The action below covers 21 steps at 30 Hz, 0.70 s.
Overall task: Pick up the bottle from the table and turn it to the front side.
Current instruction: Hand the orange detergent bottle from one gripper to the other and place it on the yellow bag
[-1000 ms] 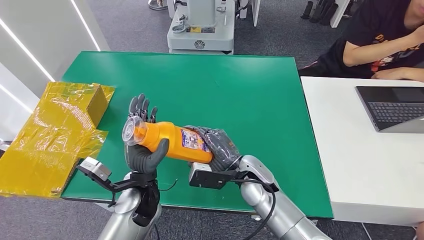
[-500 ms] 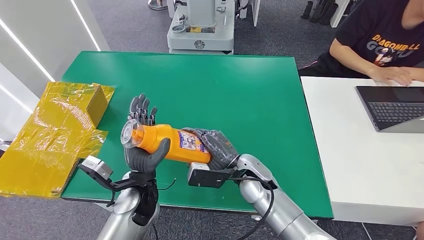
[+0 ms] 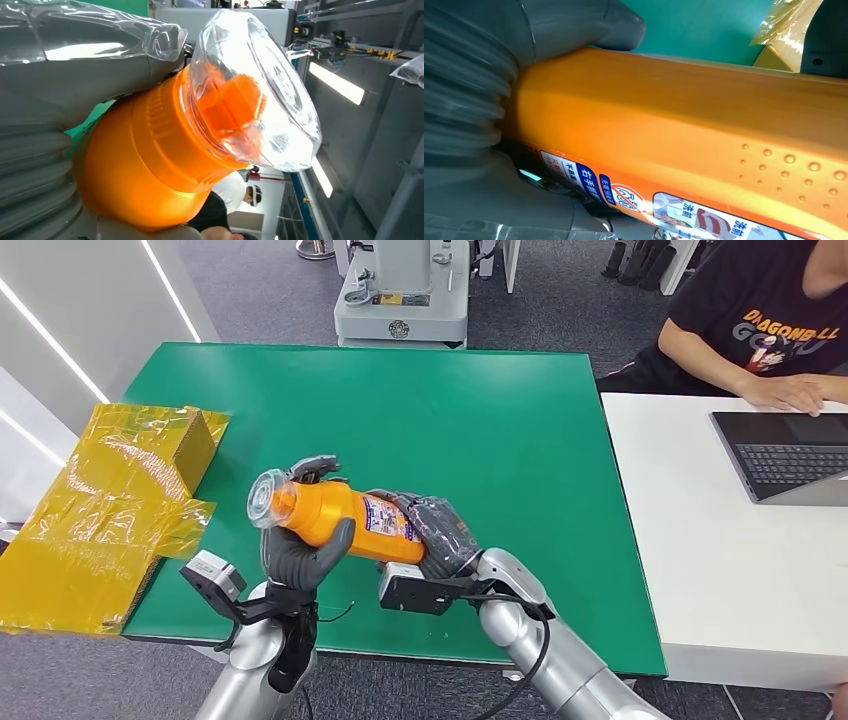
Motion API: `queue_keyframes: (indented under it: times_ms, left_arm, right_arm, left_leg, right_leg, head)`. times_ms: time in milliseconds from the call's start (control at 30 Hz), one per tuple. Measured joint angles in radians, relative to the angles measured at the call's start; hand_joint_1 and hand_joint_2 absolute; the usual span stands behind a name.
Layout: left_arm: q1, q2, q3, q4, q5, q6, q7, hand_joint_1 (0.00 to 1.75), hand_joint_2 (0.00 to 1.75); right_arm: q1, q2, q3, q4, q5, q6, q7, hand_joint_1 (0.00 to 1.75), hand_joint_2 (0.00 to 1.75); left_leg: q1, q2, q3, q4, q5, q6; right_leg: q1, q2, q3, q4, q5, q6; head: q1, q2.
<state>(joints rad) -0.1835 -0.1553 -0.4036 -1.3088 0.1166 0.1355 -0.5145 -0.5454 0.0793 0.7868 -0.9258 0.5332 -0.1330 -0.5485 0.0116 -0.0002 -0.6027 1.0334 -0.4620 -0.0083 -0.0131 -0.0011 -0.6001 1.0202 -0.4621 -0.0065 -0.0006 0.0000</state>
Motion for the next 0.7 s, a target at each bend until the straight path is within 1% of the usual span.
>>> queue_keyframes:
  times_ms: [333,600,633,667,700]
  left_arm:
    - [0.000,0.000,0.000,0.000,-0.004,-0.007,0.001,1.75,1.75]
    - [0.002,0.000,0.000,0.000,-0.010,-0.010,0.002,1.75,1.75]
    - [0.002,0.000,0.000,0.000,-0.012,-0.010,0.003,1.75,1.75]
    - [0.003,0.000,0.000,0.000,-0.013,-0.010,0.004,1.75,1.75]
    - [0.003,0.000,0.000,0.000,-0.014,-0.010,0.005,1.75,1.75]
  right_arm:
    - [0.010,0.000,0.000,0.000,-0.003,0.004,-0.008,1.75,1.75]
    - [0.014,0.000,0.000,0.000,0.007,0.006,0.000,1.75,1.75]
    - [0.014,0.000,0.000,0.000,0.008,0.006,0.002,1.72,1.75]
    - [0.015,0.000,0.000,0.000,0.008,0.006,0.003,1.65,1.75]
    - [0.016,0.000,0.000,-0.001,0.008,0.005,0.004,1.22,1.75]
  left_leg:
    - [0.000,0.000,0.000,0.000,0.000,0.000]
    - [0.000,0.000,0.000,0.000,0.000,0.000]
    - [0.000,0.000,0.000,0.000,0.000,0.000]
    - [0.000,0.000,0.000,0.000,0.000,0.000]
    - [0.000,0.000,0.000,0.000,0.000,0.000]
  right_leg:
    - [0.000,0.000,0.000,0.000,0.000,0.000]
    - [0.000,0.000,0.000,0.000,0.000,0.000]
    - [0.000,0.000,0.000,0.000,0.000,0.000]
    - [0.000,0.000,0.000,0.000,0.000,0.000]
    - [0.000,0.000,0.000,0.000,0.000,0.000]
  head:
    - [0.000,0.000]
    - [0.000,0.000]
    - [0.000,0.000]
    - [0.000,0.000]
    - [0.000,0.000]
